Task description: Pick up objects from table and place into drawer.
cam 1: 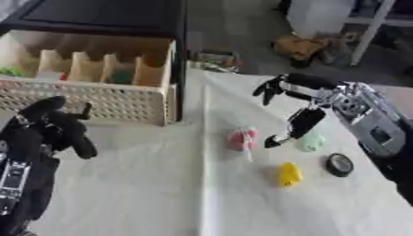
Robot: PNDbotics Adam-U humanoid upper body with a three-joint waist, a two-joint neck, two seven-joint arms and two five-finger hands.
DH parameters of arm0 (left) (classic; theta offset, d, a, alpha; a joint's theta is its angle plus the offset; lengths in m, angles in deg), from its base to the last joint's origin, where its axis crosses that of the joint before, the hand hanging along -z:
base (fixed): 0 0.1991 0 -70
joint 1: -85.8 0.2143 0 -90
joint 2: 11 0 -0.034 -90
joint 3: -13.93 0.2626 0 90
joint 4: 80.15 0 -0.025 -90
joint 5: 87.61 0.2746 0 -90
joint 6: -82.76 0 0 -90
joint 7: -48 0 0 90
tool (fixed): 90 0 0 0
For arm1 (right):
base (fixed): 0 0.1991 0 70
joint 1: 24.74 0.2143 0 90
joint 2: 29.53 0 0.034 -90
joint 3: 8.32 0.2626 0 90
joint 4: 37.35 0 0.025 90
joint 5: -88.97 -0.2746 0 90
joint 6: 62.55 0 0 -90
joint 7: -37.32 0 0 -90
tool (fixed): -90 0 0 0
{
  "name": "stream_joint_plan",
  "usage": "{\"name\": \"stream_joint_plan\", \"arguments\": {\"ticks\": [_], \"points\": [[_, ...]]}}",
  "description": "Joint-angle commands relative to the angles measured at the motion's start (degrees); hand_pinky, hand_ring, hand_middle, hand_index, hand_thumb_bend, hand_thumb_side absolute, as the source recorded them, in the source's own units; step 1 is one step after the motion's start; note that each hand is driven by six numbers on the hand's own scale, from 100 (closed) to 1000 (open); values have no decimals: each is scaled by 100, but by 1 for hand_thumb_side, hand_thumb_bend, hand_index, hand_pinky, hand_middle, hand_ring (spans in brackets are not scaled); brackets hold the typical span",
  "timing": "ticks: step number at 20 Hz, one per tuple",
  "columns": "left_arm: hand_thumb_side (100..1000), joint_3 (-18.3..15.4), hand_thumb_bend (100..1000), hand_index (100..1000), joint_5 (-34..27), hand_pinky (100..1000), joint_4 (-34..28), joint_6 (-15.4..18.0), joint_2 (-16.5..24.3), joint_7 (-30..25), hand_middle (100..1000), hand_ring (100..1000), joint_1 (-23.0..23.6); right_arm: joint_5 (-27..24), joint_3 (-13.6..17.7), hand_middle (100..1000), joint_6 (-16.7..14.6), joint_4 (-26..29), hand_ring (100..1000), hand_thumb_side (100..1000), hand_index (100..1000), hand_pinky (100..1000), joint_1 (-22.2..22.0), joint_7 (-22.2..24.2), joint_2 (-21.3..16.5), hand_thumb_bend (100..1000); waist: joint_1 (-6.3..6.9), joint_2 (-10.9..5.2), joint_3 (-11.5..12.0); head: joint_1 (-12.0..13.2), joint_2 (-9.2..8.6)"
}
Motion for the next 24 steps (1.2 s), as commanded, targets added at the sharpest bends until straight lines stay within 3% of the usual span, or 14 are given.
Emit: {"name": "stream_joint_plan", "arguments": {"ticks": [1,8,24], "points": [[657,0,100,833,15,438,-82,-19,4,-3,542,409,-73,73,39,636,-55,-37,796,306,876,854,146,-24,-74,714,20,-91,4,-15,-6],[656,13,100,827,14,440,-82,-93,-38,-44,544,408,-110,90,80,596,-23,-453,787,275,861,844,232,98,141,690,-31,-56,115,-32,46],[657,27,100,819,-29,443,-82,-210,-117,-135,545,406,-191,214,263,553,-75,-1144,776,254,830,829,284,-81,369,671,-75,-3,239,-22,129]]}}
